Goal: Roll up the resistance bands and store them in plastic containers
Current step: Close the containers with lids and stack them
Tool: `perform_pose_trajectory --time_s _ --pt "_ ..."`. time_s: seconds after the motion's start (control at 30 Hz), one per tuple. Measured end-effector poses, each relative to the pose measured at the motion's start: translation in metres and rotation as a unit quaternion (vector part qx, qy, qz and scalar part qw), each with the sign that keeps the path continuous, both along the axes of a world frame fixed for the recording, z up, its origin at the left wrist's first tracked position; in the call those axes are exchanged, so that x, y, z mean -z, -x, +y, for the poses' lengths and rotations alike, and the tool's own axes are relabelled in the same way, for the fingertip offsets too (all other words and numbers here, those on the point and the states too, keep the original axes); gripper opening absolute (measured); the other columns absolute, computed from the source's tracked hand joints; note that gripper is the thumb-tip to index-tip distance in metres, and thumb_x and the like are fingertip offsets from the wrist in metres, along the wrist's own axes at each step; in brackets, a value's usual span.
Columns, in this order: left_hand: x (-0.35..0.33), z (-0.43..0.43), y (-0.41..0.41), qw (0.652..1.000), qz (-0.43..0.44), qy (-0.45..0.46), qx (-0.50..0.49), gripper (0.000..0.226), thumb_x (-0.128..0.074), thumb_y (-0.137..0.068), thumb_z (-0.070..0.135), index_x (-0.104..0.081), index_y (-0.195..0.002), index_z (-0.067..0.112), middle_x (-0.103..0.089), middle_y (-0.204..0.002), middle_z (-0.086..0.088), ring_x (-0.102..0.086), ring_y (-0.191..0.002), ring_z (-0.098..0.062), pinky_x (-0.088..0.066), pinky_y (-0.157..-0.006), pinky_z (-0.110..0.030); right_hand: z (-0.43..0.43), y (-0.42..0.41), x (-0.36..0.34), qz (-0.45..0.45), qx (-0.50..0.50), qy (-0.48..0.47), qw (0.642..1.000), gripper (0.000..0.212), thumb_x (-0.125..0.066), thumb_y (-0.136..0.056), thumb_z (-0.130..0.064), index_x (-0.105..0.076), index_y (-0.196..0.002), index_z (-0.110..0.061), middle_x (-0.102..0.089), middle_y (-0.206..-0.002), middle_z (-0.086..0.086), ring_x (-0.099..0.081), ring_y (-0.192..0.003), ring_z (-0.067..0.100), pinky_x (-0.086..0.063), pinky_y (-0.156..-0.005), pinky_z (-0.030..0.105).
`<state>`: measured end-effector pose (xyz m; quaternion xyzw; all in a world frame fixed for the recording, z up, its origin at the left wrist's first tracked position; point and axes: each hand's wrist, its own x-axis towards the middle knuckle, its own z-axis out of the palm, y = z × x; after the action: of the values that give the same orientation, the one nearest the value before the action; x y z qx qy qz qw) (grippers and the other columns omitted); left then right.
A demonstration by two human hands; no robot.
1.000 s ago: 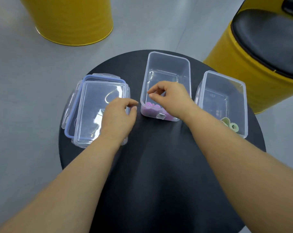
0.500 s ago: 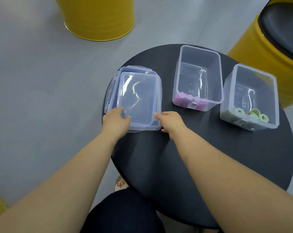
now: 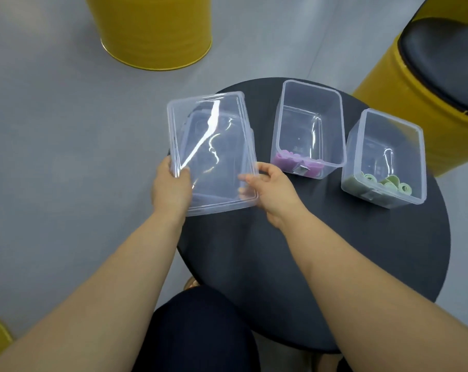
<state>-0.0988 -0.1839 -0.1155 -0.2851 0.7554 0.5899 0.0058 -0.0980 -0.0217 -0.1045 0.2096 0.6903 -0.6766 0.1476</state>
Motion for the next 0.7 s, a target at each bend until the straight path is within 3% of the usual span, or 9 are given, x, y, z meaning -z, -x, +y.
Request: perform_pose_trajectory --time_s 0.13,0.2,0.27,0.37,0.47,0.53,0.6,0.63,0.7 --pt "-0.029 0.025 -0.011 0.995 0.073 -0.006 0.066 0.025 -0.044 -0.093 0.018 -0.058 -0.111 0.029 -0.064 -0.095 0.005 -0.060 -0.081 -0.016 -0.049 -0.081 -0.032 0.027 -0.029 -0.032 0.036 0.024 -0.009 0.999 0.043 -0.051 -0.089 0.002 -0.042 -0.127 -0.017 -0.066 -0.091 0.000 -0.062 -0.067 0.017 -0.054 -0.084 0.042" --pt "-0.042 0.047 -0.015 0.987 0.097 0.008 0.127 0.020 -0.043 -0.091 0.015 -0.061 -0.092 0.024 -0.055 -0.079 -0.002 -0.047 -0.069 -0.018 -0.042 -0.070 -0.031 0.051 -0.041 -0.045 0.039 0.069 -0.030 0.996 0.053 -0.052 -0.086 0.003 -0.039 -0.132 -0.021 -0.061 -0.085 -0.001 -0.059 -0.061 0.014 -0.057 -0.075 0.037" --pt "-0.053 0.075 -0.016 0.977 0.105 0.037 0.181 0.019 -0.045 -0.089 0.014 -0.057 -0.079 0.023 -0.050 -0.077 -0.005 -0.043 -0.069 -0.017 -0.038 -0.068 -0.030 0.079 -0.052 -0.054 0.049 0.119 -0.060 0.990 0.050 -0.050 -0.090 -0.004 -0.039 -0.133 -0.026 -0.059 -0.083 0.000 -0.055 -0.060 0.015 -0.054 -0.062 0.031" --pt "-0.066 0.128 -0.014 0.958 0.114 0.073 0.253 0.015 -0.049 -0.089 0.014 -0.063 -0.091 0.009 -0.055 -0.079 -0.014 -0.049 -0.074 -0.028 -0.041 -0.069 -0.032 0.129 -0.063 -0.060 0.084 0.189 -0.114 0.972 0.038 -0.046 -0.097 -0.023 -0.042 -0.135 -0.027 -0.062 -0.086 0.004 -0.057 -0.069 0.017 -0.050 -0.058 0.024" --pt "-0.074 0.189 0.003 0.940 0.109 0.088 0.311 0.013 -0.050 -0.091 0.013 -0.061 -0.085 0.011 -0.046 -0.067 -0.003 -0.045 -0.066 -0.020 -0.035 -0.068 -0.025 0.188 -0.062 -0.058 0.107 0.245 -0.157 0.951 0.034 -0.046 -0.097 -0.020 -0.053 -0.130 -0.026 -0.066 -0.095 -0.004 -0.060 -0.075 0.012 -0.051 -0.064 0.023" --pt "-0.075 0.231 0.020 0.924 0.119 0.109 0.346 0.019 -0.050 -0.090 0.013 -0.055 -0.073 0.007 -0.040 -0.062 0.000 -0.037 -0.056 -0.013 -0.028 -0.059 -0.024 0.226 -0.053 -0.054 0.129 0.261 -0.184 0.939 0.028 -0.046 -0.094 -0.016 -0.067 -0.110 -0.027 -0.069 -0.093 -0.012 -0.063 -0.081 0.009 -0.053 -0.076 0.030" --pt "-0.071 0.269 0.041 0.912 0.121 0.133 0.369 0.029 -0.050 -0.089 0.012 -0.045 -0.061 0.012 -0.038 -0.062 -0.001 -0.033 -0.052 -0.014 -0.023 -0.052 -0.029 0.260 -0.038 -0.045 0.123 0.279 -0.213 0.928 0.026 -0.045 -0.091 -0.013 -0.070 -0.091 -0.020 -0.072 -0.089 -0.002 -0.064 -0.080 0.017 -0.052 -0.085 0.038" --pt "-0.066 0.286 0.051 0.909 0.117 0.141 0.375 0.032 -0.049 -0.089 0.012 -0.039 -0.058 0.015 -0.037 -0.065 -0.002 -0.033 -0.053 -0.017 -0.024 -0.051 -0.029 0.275 -0.029 -0.039 0.112 0.285 -0.219 0.926 0.021 -0.044 -0.089 -0.013 -0.065 -0.091 -0.011 -0.070 -0.093 0.008 -0.063 -0.081 0.026 -0.050 -0.088 0.044" --pt "-0.054 0.314 0.068 0.908 0.094 0.146 0.381 0.031 -0.046 -0.090 0.011 -0.040 -0.059 0.016 -0.034 -0.072 -0.003 -0.032 -0.056 -0.019 -0.024 -0.048 -0.027 0.297 -0.011 -0.026 0.101 0.292 -0.216 0.926 0.021 -0.044 -0.085 -0.016 -0.055 -0.096 -0.002 -0.062 -0.102 0.022 -0.057 -0.074 0.023 -0.045 -0.090 0.055"
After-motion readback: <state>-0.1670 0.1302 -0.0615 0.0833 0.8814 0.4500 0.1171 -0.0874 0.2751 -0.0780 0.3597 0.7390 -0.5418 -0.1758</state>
